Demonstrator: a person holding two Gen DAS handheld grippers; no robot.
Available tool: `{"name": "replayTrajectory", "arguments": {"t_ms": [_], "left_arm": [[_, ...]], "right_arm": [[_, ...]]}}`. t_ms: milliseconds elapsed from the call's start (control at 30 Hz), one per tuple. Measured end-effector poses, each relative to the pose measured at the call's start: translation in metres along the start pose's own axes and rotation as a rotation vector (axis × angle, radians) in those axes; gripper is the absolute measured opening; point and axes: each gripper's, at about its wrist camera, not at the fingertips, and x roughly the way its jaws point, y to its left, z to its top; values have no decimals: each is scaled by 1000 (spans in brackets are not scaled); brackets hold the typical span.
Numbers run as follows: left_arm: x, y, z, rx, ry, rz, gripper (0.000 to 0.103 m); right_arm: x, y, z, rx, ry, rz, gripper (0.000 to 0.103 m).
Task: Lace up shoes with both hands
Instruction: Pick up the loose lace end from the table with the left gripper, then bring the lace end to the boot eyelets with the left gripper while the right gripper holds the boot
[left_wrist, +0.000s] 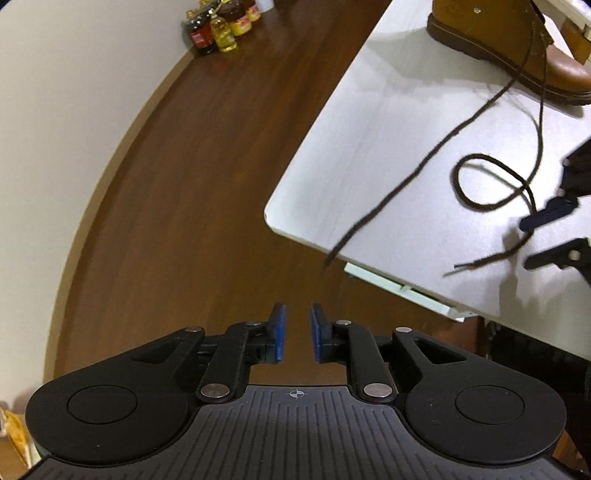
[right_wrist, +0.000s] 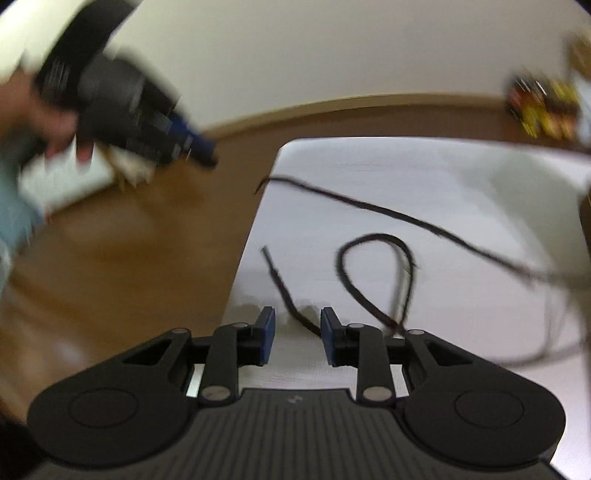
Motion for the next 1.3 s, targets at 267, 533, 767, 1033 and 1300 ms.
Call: {"name": "replayTrajectory", "arguments": {"t_ms": [267, 533, 767, 1033, 1300], "left_arm": [[-14, -28, 7, 3, -109, -218, 17], [-33, -138, 91, 200, -329, -506, 18], [-31, -224, 152, 374, -394, -566, 18], [-9, -269, 183, 421, -308, -512, 4], [-17, -265, 183, 442, -318, -461, 4]], "right_arm": [[-25, -34, -1, 219, -90, 6, 3], [-124, -136, -113, 1373, -558, 216, 3], [-152, -161, -183, 1685, -691, 239, 3], [-147, -185, -197, 1714, -693, 326, 4], [-152, -212, -207, 1702, -624, 377, 35]]}}
